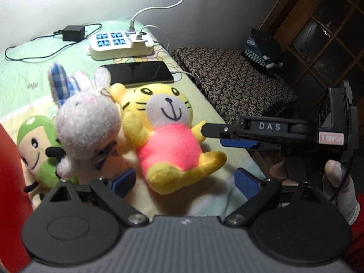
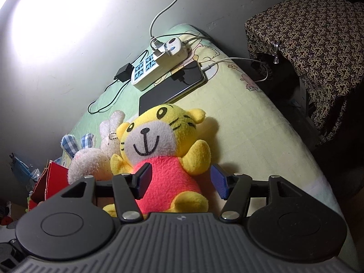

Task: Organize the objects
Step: 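Move the right tool to the yellow tiger plush and grasp it, then lift the yellow tiger with the right gripper and carry it to the box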

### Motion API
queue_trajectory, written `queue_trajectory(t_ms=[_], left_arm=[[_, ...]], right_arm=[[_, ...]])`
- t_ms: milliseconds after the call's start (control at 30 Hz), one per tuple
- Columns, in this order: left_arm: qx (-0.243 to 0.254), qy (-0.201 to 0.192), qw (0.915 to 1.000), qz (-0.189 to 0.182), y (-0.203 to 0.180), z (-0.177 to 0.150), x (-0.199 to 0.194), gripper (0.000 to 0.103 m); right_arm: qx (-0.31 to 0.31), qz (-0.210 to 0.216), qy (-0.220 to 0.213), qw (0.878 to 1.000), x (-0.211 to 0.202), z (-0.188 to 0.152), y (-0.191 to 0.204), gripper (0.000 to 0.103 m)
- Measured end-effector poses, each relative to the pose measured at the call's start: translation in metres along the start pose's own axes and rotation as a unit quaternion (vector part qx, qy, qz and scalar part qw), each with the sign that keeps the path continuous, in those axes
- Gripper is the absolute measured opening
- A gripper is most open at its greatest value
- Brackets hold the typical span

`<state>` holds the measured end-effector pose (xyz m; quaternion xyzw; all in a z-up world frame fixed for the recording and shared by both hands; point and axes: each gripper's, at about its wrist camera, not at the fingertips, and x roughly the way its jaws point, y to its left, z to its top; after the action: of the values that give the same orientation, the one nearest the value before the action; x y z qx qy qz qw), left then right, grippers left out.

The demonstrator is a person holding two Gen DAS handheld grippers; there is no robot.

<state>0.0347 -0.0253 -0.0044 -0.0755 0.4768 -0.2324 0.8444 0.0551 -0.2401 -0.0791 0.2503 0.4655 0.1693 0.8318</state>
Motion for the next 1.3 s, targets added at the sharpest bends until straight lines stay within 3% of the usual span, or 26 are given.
queue_trajectory(t_ms=[233,433,633,733,833,933,1300], left_arm=[[-0.008,0.027,0.9996,0.002,0.0,0.018,0.04,0.09],[-0.013,0.056,0.9982,0.016,0.008,0.024,0.07,0.09],[0.011,0.056,0.9978,0.034,0.007,0.026,0.082,0.092],[0.018,0.055,0.9976,0.038,0.006,0.027,0.084,0.092],[0.025,0.058,0.9974,0.036,0.004,0.026,0.082,0.092],[0.028,0.062,0.9974,0.022,-0.001,0.022,0.077,0.09],[0.055,0.037,0.9974,-0.028,-0.032,-0.009,0.026,0.086]], right_arm=[[0.019,0.021,0.011,1.0,0.02,0.011,-0.02,0.061],[0.015,0.075,0.046,0.996,0.049,0.019,-0.021,0.063],[0.044,0.123,0.082,0.988,0.078,0.027,-0.024,0.065],[0.053,0.139,0.092,0.985,0.084,0.027,-0.023,0.06],[0.052,0.153,0.094,0.982,0.076,0.026,-0.022,0.049],[0.045,0.161,0.089,0.982,0.057,0.024,-0.023,0.045],[0.022,0.148,0.05,0.988,-0.014,-0.008,-0.011,0.044]])
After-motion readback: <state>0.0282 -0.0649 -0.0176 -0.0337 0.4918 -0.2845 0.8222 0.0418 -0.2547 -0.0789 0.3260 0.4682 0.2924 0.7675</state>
